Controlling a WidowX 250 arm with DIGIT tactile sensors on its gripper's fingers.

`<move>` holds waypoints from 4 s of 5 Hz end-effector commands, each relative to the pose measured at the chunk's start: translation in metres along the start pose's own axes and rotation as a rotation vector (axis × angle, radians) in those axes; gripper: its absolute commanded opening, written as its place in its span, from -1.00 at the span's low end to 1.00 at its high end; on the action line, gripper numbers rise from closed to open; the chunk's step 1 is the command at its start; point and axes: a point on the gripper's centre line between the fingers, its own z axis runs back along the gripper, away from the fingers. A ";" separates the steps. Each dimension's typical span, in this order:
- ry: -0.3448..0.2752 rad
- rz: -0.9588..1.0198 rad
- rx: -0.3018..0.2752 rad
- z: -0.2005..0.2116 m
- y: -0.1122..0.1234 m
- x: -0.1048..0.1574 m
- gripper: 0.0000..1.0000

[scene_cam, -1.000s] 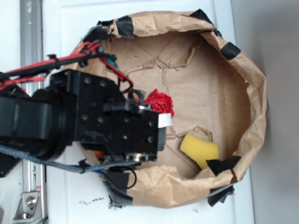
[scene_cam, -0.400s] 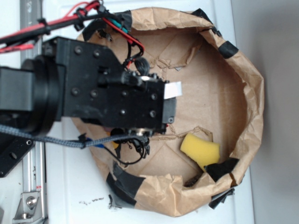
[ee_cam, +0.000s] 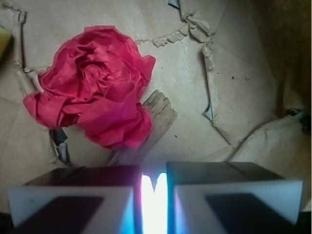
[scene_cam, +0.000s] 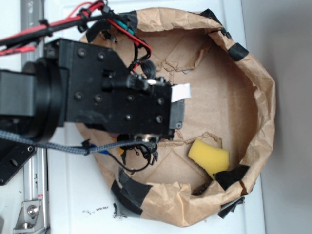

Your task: Grab the yellow duck.

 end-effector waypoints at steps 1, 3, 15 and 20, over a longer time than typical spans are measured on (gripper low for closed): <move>0.049 -0.060 -0.159 -0.001 -0.001 -0.012 1.00; 0.080 -0.003 -0.327 -0.013 -0.022 -0.022 1.00; -0.086 -0.008 -0.136 0.014 0.006 0.014 -1.00; -0.247 -0.098 -0.196 0.077 0.021 0.041 -1.00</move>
